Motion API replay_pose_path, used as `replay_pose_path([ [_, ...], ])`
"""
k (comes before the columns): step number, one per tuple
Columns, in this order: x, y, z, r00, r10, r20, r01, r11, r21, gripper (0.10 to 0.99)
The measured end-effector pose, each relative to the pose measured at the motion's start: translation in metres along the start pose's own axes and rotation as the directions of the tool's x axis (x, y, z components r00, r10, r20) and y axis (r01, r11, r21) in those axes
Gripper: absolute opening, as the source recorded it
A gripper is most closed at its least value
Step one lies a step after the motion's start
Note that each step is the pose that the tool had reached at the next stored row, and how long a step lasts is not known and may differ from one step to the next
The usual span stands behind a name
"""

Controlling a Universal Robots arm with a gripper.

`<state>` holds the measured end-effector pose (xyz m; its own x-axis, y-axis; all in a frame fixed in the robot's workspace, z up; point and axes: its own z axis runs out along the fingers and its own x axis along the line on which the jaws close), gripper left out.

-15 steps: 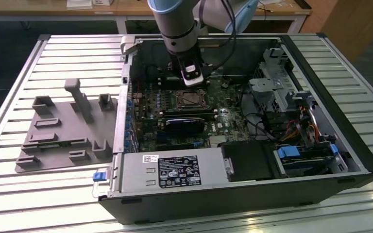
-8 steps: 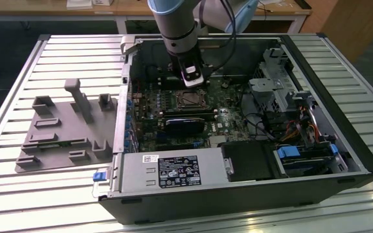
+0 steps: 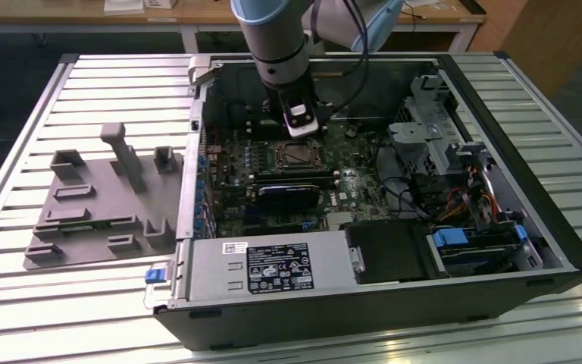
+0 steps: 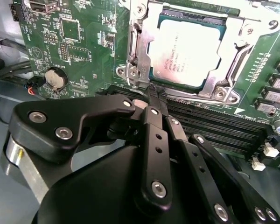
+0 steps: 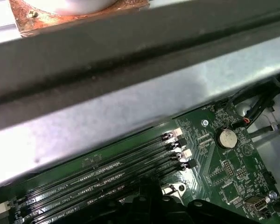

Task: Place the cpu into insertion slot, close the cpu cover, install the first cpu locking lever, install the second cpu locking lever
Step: 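Install the first cpu locking lever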

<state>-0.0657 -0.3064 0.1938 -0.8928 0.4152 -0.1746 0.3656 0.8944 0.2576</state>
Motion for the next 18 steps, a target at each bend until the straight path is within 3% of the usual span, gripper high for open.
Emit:
replay_pose_path([
  [12,-0.0013,-0.0004,0.0011,1.0000,-0.001,-0.0002,0.001,1.0000,0.000,0.102],
  [18,-0.0021,0.0008,-0.0034,1.0000,-0.001,-0.0002,0.001,1.0000,0.000,0.102],
])
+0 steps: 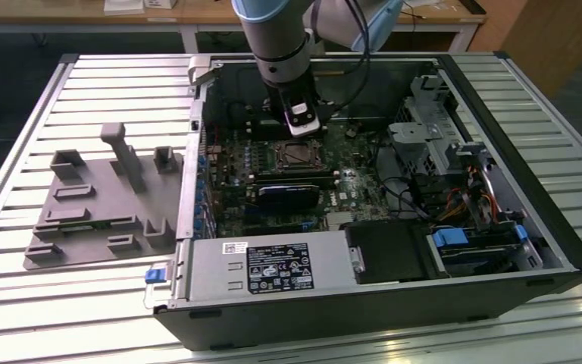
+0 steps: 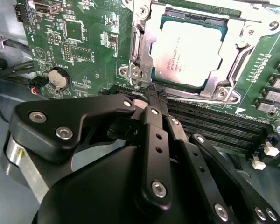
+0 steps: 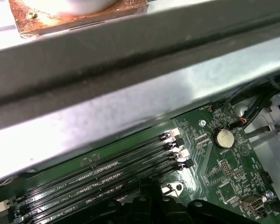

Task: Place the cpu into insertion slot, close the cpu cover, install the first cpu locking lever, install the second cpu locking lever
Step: 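Install the first cpu locking lever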

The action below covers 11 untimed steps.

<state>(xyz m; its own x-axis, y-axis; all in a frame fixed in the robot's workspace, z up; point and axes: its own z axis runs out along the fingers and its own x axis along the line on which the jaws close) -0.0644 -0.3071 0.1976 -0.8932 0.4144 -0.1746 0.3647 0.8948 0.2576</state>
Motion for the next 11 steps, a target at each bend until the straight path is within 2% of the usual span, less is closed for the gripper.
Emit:
replay_pose_path([
  [5,-0.0006,0.0009,-0.0033,1.0000,0.000,0.0000,0.000,1.0000,0.000,0.102],
  [11,-0.0002,0.0019,-0.0033,1.0000,0.000,0.0000,0.000,1.0000,0.000,0.102],
])
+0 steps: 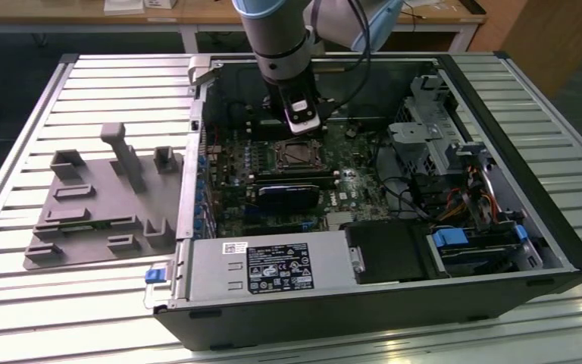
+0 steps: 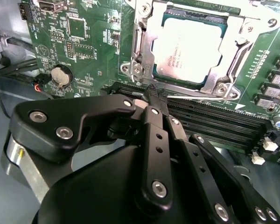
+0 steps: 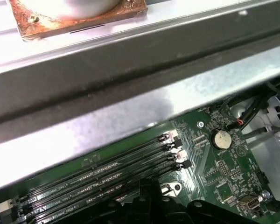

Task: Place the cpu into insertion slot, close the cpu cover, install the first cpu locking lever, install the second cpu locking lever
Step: 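Install the first cpu locking lever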

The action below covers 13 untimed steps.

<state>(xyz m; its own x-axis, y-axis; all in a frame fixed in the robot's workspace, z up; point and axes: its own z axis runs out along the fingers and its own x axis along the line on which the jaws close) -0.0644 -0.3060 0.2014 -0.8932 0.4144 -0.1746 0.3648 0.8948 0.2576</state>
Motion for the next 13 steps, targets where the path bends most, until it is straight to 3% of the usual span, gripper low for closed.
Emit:
replay_pose_path([
  [13,0.0010,0.0019,0.0004,1.0000,0.001,-0.0020,-0.001,1.0000,-0.005,0.102],
])
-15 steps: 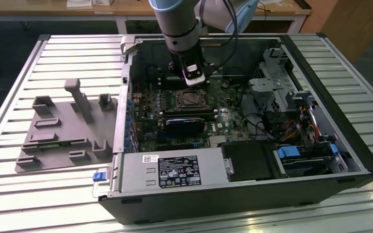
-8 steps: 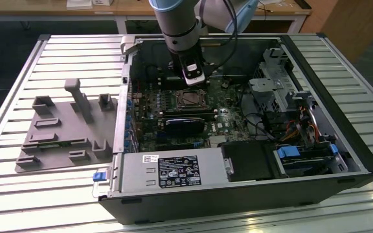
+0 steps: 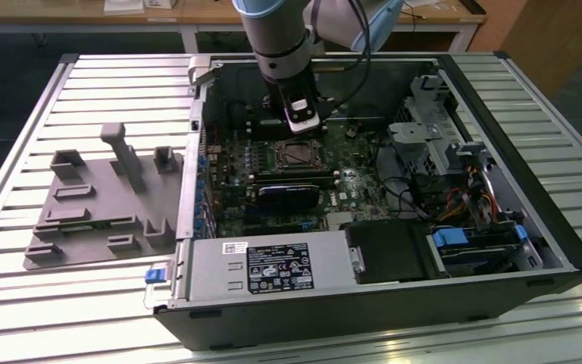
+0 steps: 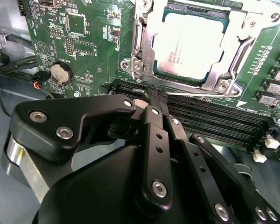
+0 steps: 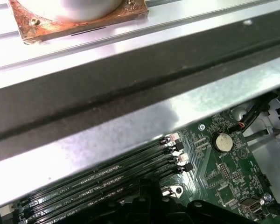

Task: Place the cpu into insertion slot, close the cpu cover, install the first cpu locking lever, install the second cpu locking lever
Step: 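Install the first cpu locking lever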

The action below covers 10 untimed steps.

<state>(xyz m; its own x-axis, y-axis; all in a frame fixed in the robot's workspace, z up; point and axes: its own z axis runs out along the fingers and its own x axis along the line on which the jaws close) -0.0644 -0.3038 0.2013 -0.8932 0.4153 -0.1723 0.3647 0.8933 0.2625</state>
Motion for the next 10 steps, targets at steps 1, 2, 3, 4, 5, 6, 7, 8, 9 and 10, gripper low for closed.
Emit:
replay_pose_path([
  [1,0.0000,0.0000,0.0000,1.0000,0.000,-0.0005,0.000,1.0000,-0.001,0.102],
  [2,0.0000,0.0000,0.0001,1.0000,0.001,-0.0012,-0.001,1.0000,-0.003,0.102],
  [3,0.0000,0.0000,0.0001,1.0000,0.001,-0.0020,-0.001,1.0000,-0.005,0.102],
  [4,0.0000,0.0001,0.0002,1.0000,0.002,-0.0025,-0.002,1.0000,-0.006,0.102],
  [5,0.0001,0.0001,0.0003,1.0000,0.002,-0.0029,-0.002,1.0000,-0.007,0.102],
  [6,0.0001,0.0001,0.0003,1.0000,0.002,-0.0032,-0.002,1.0000,-0.008,0.102],
  [7,0.0001,0.0000,0.0004,1.0000,0.003,-0.0034,-0.003,1.0000,-0.008,0.102],
  [8,0.0001,0.0000,0.0006,1.0000,0.003,-0.0040,-0.003,0.9999,-0.010,0.102],
  [9,0.0002,-0.0001,0.0009,1.0000,0.003,-0.0041,-0.003,0.9999,-0.010,0.102],
  [10,0.0003,-0.0002,0.0013,1.0000,0.003,-0.0042,-0.003,0.9999,-0.011,0.102],
])
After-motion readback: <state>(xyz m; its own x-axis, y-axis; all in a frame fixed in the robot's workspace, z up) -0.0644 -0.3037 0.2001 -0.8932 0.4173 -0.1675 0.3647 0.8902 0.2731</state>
